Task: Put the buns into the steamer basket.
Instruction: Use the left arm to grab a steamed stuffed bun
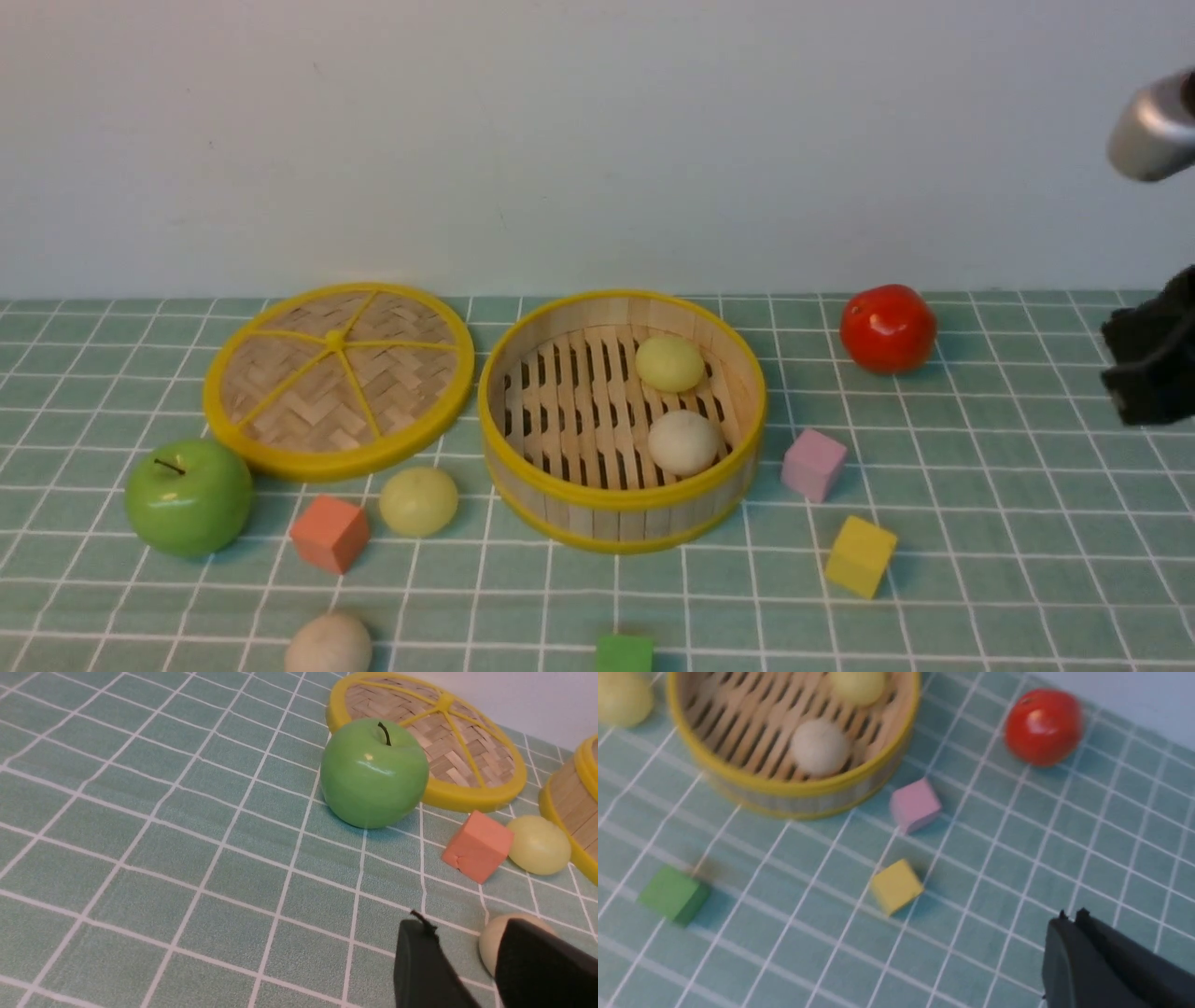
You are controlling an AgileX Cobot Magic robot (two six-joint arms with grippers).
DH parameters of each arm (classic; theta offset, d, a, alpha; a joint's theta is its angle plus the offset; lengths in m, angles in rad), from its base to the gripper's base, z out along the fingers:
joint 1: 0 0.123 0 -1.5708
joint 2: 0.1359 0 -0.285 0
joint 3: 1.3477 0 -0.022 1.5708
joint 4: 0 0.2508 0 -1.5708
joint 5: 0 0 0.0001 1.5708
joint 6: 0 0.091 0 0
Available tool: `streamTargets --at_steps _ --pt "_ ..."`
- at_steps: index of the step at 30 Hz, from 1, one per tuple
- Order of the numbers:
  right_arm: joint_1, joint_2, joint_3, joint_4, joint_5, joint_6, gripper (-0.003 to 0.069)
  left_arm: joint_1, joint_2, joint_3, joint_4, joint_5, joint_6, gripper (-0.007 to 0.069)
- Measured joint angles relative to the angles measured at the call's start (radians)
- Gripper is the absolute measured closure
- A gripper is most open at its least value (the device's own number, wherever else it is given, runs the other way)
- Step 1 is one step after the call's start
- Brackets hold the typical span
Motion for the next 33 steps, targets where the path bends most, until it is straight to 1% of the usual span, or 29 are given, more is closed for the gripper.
streamTargets --at_steps 1,2,3,5,6,7,10,13,18,19,20,23,25,33 --pt "-0.047 -0.010 0.011 0.016 -0.014 0.010 0.0669 0.000 0.000 0.000 0.000 0.000 0.000 0.0386" --pt "-0.057 -0.012 0.014 0.021 -0.014 0.010 0.0669 0.000 0.000 0.000 0.000 0.000 0.000 0.0386" --pt "-0.129 -0.036 0.047 0.057 -0.037 0.014 0.0669 0.000 0.000 0.000 0.000 0.000 0.000 0.0386" --pt "-0.200 -0.071 0.098 0.101 -0.066 0.014 0.0667 0.000 0.000 0.000 0.000 0.000 0.000 0.0386" --pt "-0.261 -0.116 0.164 0.140 -0.100 0.014 0.0666 0.000 0.000 0.000 0.000 0.000 0.000 0.0386" --pt "-0.297 -0.154 0.218 0.157 -0.136 0.013 0.0666 0.000 0.000 0.000 0.000 0.000 0.000 0.0386" --pt "-0.359 -0.282 0.390 0.165 -0.252 -0.017 0.0662 0.000 0.000 0.000 0.000 0.000 0.000 0.0386" --pt "-0.372 -0.468 0.601 0.123 -0.388 -0.065 0.0660 0.000 0.000 0.000 0.000 0.000 0.000 0.0386" --pt "-0.389 -0.806 0.886 0.080 -0.534 -0.074 0.0657 0.000 0.000 0.000 0.000 0.000 0.000 0.0386" --pt "-0.392 -0.818 0.909 0.078 -0.539 -0.074 0.0657 0.000 0.000 0.000 0.000 0.000 0.000 0.0386" --pt "-0.406 -0.899 0.983 0.078 -0.565 -0.075 0.0655 0.000 0.000 0.000 0.000 0.000 0.000 0.0386" --pt "-0.438 -1.027 1.123 0.078 -0.581 -0.077 0.0652 0.000 0.000 0.000 0.000 0.000 0.000 0.0386" --pt "-0.449 -1.046 1.142 0.074 -0.555 -0.080 0.0650 0.000 0.000 0.000 0.000 0.000 0.000 0.0386" --pt "-0.452 -1.051 1.142 0.070 -0.555 -0.080 0.0645 0.000 0.000 0.000 0.000 -0.001 0.000 0.0386"
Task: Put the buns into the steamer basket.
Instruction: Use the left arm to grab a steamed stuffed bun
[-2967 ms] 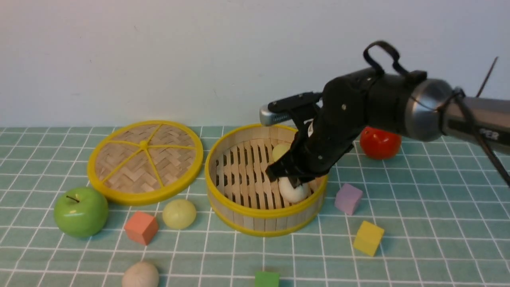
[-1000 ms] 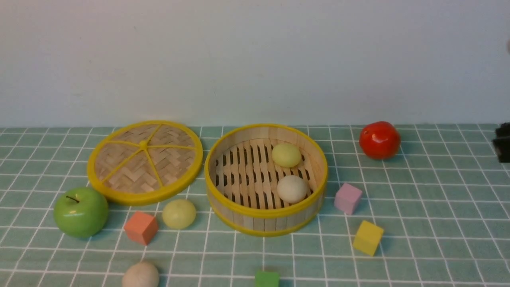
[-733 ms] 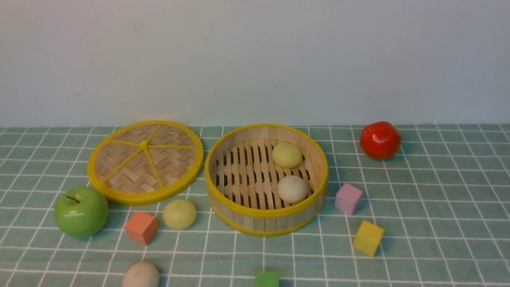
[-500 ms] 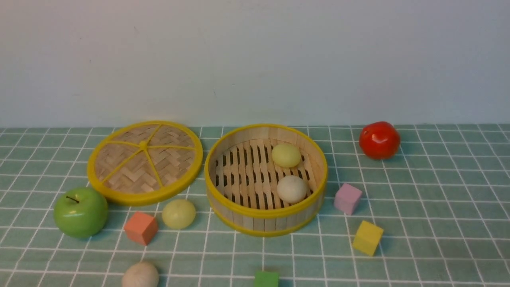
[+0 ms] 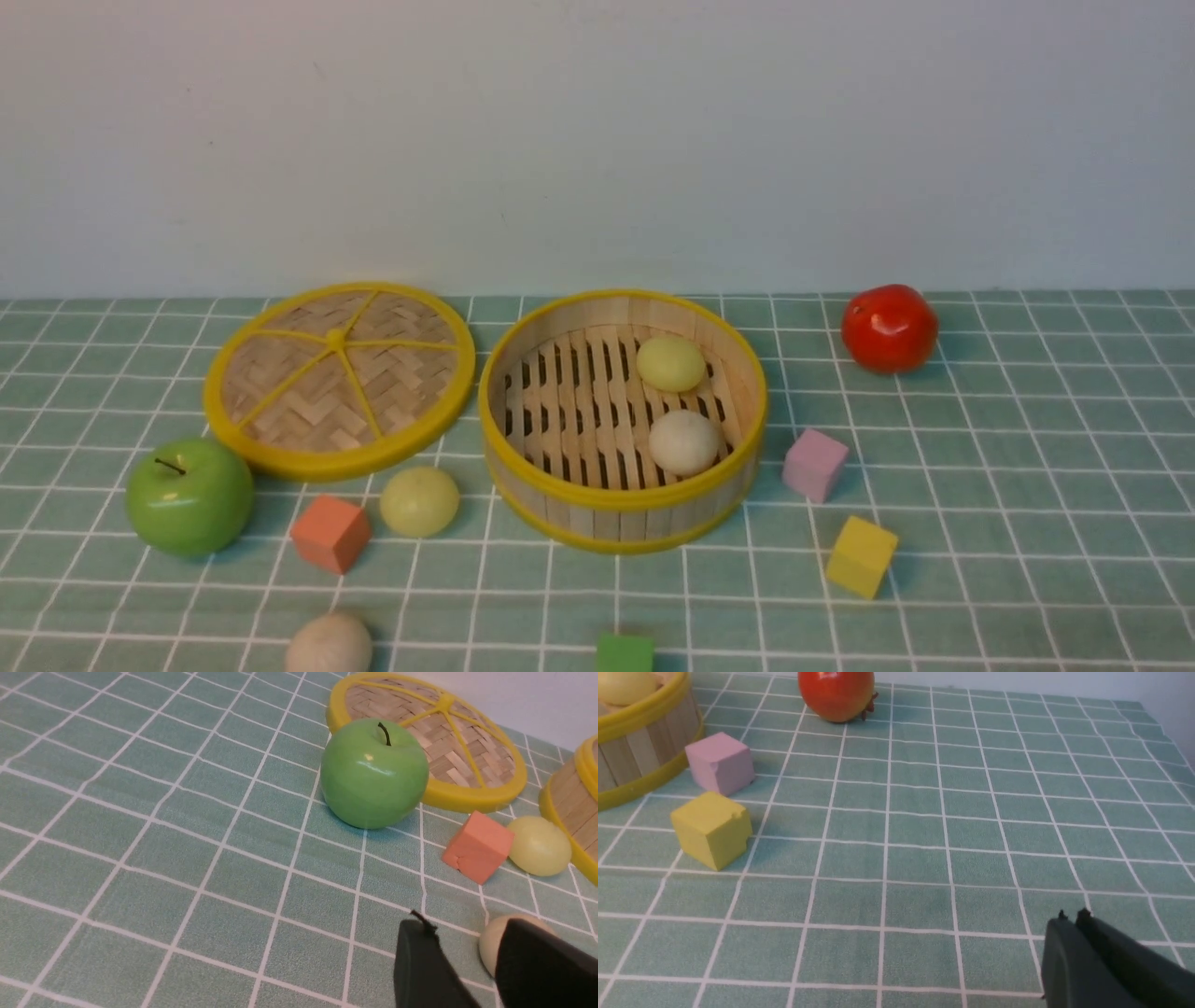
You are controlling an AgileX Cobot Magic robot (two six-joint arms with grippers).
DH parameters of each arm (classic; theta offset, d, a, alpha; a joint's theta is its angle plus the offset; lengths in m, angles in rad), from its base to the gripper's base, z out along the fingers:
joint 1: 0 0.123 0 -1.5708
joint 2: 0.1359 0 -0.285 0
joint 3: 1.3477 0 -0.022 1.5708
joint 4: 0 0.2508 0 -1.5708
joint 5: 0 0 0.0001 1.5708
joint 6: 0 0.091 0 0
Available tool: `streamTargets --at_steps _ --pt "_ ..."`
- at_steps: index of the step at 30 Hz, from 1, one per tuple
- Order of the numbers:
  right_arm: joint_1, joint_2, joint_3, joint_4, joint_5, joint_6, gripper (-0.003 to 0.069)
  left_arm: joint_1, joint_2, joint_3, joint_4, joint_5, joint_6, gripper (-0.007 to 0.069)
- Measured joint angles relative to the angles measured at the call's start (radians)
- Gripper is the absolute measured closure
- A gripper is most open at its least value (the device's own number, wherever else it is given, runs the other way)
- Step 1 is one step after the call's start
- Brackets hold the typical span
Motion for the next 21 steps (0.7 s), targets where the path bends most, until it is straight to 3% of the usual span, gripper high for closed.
streamTargets --at_steps 21 --pt "-0.001 0.000 0.000 0.000 0.000 0.000 0.0636 0.000 0.000 0.000 0.000 0.000 0.000 0.0386"
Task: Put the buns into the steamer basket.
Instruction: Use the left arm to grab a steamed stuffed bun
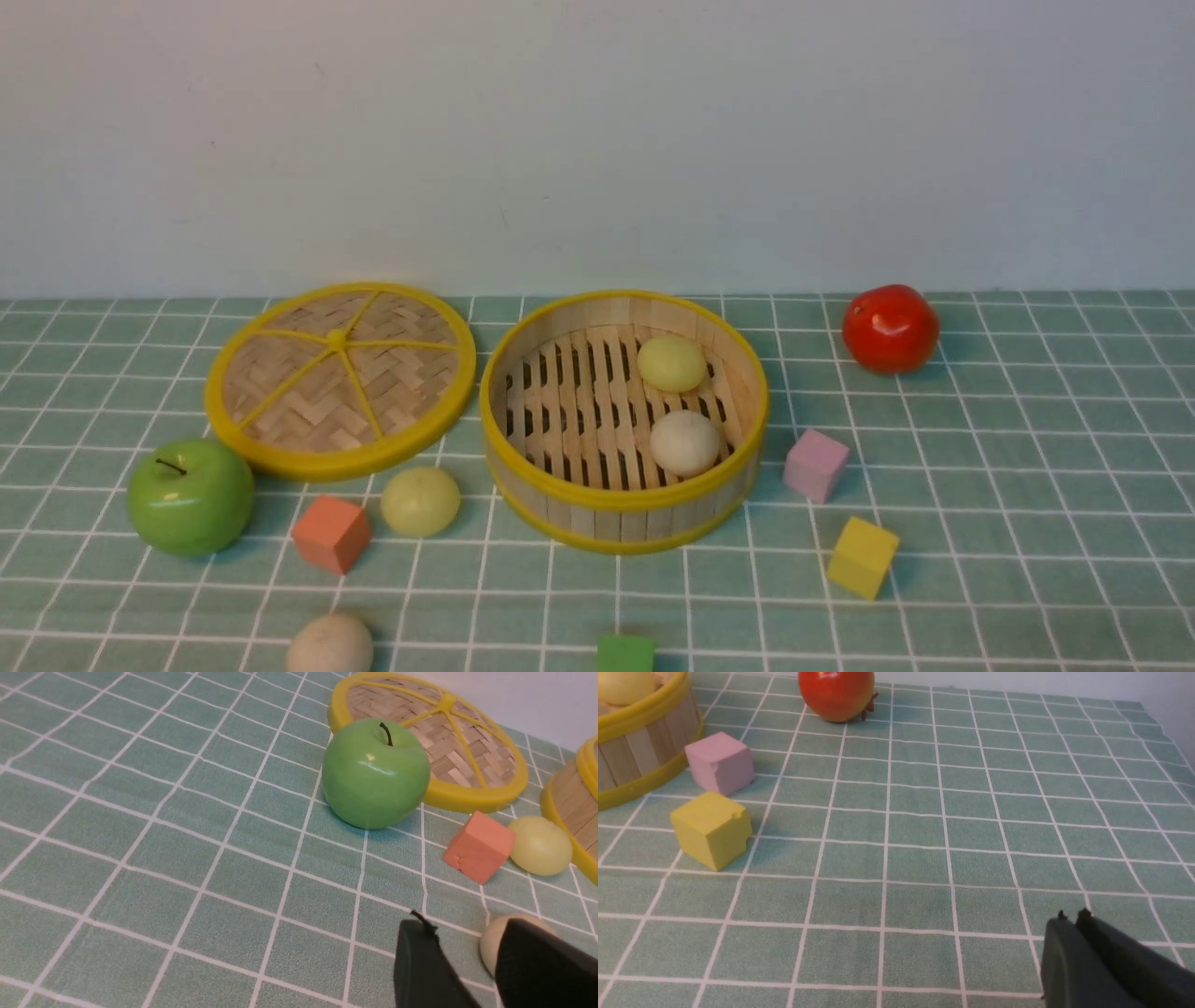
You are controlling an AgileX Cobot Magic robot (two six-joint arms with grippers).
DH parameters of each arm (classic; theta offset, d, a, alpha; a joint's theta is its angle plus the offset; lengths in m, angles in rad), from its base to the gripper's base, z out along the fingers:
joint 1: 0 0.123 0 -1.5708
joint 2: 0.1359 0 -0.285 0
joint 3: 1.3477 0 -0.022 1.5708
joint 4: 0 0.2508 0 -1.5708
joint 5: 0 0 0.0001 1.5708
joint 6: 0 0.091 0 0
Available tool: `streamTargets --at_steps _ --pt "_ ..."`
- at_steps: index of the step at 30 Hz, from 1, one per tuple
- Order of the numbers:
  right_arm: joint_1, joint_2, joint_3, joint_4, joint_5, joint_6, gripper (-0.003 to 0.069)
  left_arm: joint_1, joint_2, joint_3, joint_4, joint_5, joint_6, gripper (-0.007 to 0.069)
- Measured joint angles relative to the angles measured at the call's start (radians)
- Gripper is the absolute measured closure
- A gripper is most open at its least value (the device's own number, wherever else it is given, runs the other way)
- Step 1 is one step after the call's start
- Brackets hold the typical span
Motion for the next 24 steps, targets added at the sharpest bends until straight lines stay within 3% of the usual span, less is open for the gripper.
streamTargets --at_steps 24 --pt "0.000 0.000 0.000 0.000 0.000 0.000 0.0605 0.000 0.000 0.000 0.000 0.000 0.000 0.0386"
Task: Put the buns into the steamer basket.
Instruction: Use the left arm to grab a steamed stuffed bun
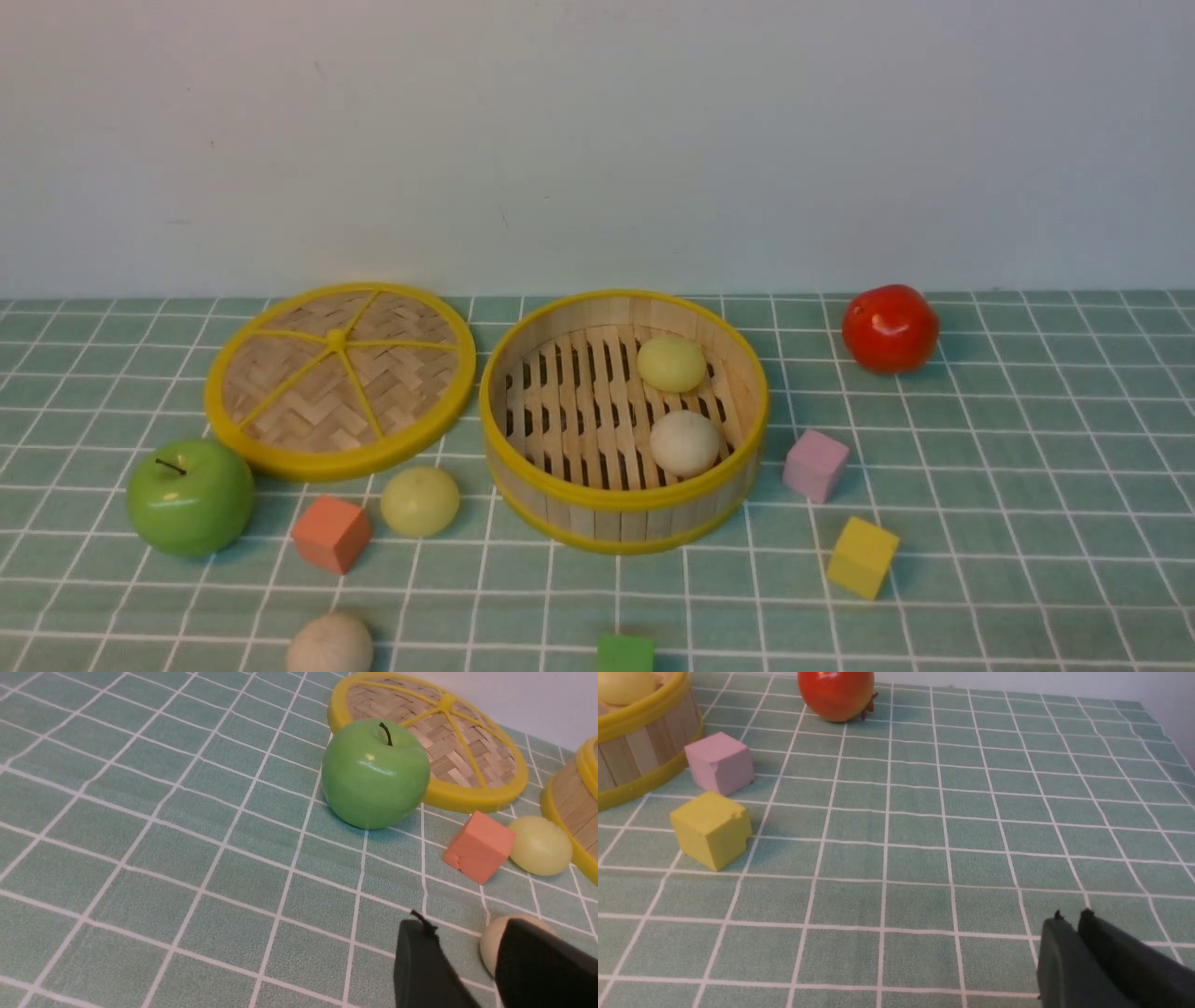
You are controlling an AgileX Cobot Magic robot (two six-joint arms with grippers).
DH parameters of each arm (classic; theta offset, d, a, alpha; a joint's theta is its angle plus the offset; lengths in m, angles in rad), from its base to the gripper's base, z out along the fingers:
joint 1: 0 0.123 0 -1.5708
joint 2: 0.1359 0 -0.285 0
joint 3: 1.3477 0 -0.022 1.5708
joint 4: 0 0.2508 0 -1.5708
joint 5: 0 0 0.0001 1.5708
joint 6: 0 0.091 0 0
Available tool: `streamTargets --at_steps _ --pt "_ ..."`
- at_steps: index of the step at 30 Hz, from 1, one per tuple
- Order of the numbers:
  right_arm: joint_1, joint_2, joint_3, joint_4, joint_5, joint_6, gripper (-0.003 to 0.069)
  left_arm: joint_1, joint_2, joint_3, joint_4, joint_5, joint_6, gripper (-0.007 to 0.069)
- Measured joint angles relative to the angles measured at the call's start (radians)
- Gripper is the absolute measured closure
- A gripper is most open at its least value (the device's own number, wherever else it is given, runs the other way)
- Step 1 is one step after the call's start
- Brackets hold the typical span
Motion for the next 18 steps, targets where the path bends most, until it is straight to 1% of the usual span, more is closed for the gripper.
streamTargets --at_steps 18 --pt "0.000 0.000 0.000 0.000 0.000 0.000 0.0589 0.000 0.000 0.000 0.000 0.000 0.000 0.0386"
